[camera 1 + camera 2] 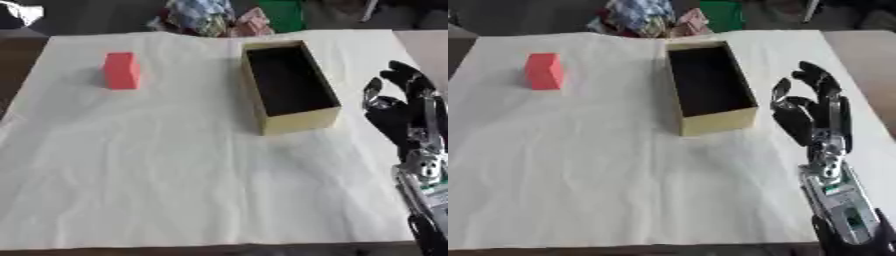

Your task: Pick up objects on the table and place them in the box.

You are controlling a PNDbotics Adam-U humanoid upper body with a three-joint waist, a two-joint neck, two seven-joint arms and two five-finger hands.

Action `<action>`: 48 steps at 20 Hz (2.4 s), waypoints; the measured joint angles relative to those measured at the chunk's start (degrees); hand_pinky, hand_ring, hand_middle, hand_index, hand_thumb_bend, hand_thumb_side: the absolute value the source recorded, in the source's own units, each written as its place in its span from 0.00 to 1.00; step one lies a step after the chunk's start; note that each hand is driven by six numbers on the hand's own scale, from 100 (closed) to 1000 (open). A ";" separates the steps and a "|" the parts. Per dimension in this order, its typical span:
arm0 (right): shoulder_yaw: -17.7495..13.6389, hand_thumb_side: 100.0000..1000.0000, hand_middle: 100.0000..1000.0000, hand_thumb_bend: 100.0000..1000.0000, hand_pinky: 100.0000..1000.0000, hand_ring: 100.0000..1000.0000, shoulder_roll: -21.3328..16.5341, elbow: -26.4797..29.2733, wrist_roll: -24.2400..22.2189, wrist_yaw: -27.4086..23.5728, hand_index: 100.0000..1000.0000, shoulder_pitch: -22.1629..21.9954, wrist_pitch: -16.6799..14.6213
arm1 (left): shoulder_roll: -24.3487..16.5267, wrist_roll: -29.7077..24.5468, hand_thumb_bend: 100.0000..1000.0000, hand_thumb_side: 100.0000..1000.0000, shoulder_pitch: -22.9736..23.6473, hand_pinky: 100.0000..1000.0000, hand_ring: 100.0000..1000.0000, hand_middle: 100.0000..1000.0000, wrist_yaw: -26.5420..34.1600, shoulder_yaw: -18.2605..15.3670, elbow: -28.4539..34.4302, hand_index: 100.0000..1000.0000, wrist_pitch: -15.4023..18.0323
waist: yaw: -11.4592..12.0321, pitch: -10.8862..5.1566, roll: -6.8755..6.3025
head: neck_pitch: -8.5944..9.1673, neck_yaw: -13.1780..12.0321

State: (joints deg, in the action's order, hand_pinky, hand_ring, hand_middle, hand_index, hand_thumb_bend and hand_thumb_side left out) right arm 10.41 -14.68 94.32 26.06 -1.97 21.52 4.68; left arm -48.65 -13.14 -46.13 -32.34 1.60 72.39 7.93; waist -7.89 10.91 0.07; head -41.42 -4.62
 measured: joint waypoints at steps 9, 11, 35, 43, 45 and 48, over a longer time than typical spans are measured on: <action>0.57 0.00 0.67 0.00 0.61 0.91 -0.17 0.00 -0.64 -0.25 0.80 0.72 0.13 | 6.62 -5.44 0.61 0.14 -11.05 0.79 0.80 0.79 -15.93 -0.38 -20.98 0.82 5.10 | -2.50 1.46 -0.34 | 1.38 -0.93; 0.57 0.00 0.67 0.00 0.61 0.91 -0.17 0.00 -0.69 -0.27 0.80 0.87 0.15 | 7.96 -7.19 0.65 0.13 -12.10 0.79 0.79 0.79 -17.88 -0.79 -24.03 0.82 4.87 | -3.11 1.78 -0.54 | 1.74 -1.10; 0.54 0.00 0.67 0.00 0.61 0.91 -0.16 0.00 -0.51 -0.77 0.80 1.22 -0.48 | 12.95 -14.49 0.54 0.12 -12.30 0.78 0.79 0.79 -25.74 -1.05 -28.13 0.86 3.64 | -5.16 3.94 -1.37 | 2.79 -1.33; 0.53 0.00 0.67 0.00 0.61 0.91 -0.15 0.00 -0.42 -1.18 0.80 1.24 -0.58 | 13.89 -12.23 0.25 0.08 -11.59 0.73 0.65 0.45 -28.88 -0.71 -28.26 0.75 2.95 | -5.17 4.22 -1.18 | 2.79 -1.32; 0.53 0.00 0.67 0.00 0.61 0.91 -0.15 0.00 -0.42 -1.19 0.80 1.24 -0.58 | 13.89 -11.12 0.18 0.07 -11.48 0.72 0.60 0.36 -30.10 -0.49 -28.03 0.71 2.45 | -5.10 4.22 -1.17 | 2.78 -1.41; 0.53 0.00 0.67 0.00 0.61 0.91 -0.15 0.00 -0.42 -1.19 0.80 1.19 -0.58 | 13.89 -9.30 0.15 0.07 -11.40 0.70 0.57 0.30 -31.36 -0.40 -27.59 0.67 1.88 | -4.90 4.17 -1.10 | 2.77 -1.85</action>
State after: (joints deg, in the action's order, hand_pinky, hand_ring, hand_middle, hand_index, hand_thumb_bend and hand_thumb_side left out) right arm 10.94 -14.83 94.32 25.64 -3.16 22.71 4.10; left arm -34.76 -22.44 -57.53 -63.70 1.20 44.80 9.80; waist -12.79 15.08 -1.04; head -38.65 -6.46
